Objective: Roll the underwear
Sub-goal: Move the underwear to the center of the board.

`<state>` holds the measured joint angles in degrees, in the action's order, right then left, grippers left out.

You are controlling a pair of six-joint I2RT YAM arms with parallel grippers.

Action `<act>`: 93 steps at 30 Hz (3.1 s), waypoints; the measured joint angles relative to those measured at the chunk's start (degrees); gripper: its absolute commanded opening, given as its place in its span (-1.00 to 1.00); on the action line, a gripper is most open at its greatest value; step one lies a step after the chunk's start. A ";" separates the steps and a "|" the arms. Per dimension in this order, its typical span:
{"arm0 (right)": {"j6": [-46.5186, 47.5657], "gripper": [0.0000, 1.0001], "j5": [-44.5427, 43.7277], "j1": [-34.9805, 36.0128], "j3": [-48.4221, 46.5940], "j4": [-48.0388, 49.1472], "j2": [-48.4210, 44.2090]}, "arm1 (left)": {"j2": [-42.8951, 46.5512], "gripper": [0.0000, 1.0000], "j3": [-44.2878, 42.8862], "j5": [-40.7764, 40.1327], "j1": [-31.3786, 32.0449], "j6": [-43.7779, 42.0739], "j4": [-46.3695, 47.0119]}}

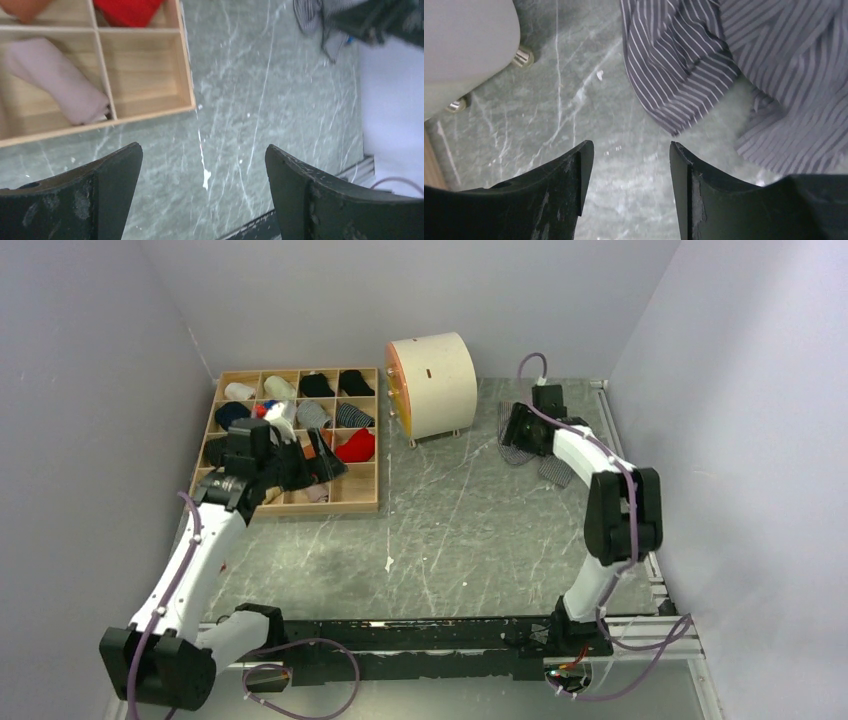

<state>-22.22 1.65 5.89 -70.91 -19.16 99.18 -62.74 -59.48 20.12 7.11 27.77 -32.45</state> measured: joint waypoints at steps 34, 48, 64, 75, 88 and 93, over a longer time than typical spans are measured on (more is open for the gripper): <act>8.50 -1.00 -11.23 7.56 -5.66 0.83 16.15 | 10.78 0.86 15.04 0.96 4.50 -7.23 -2.54; -10.45 -1.00 -8.09 38.77 22.64 -3.06 -12.37 | 10.40 0.85 15.19 0.37 4.50 -7.56 -2.56; -16.65 0.28 -12.15 43.78 17.20 -10.84 -33.42 | 8.28 0.84 16.48 4.70 6.62 -7.32 -0.11; -7.17 0.09 -0.11 7.91 19.41 -5.44 -24.94 | -4.68 0.58 17.11 -7.56 27.50 2.40 8.74; -1.70 0.01 7.02 4.42 12.20 -3.63 -4.24 | -20.59 0.39 17.57 -18.36 31.82 12.59 19.12; -0.17 0.00 7.52 4.42 10.84 -3.04 -1.81 | -24.22 0.29 16.24 -19.43 31.91 13.92 23.02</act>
<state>-22.39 9.17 10.31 -60.07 -22.20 97.36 -86.96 -43.24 0.69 39.03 41.69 -9.43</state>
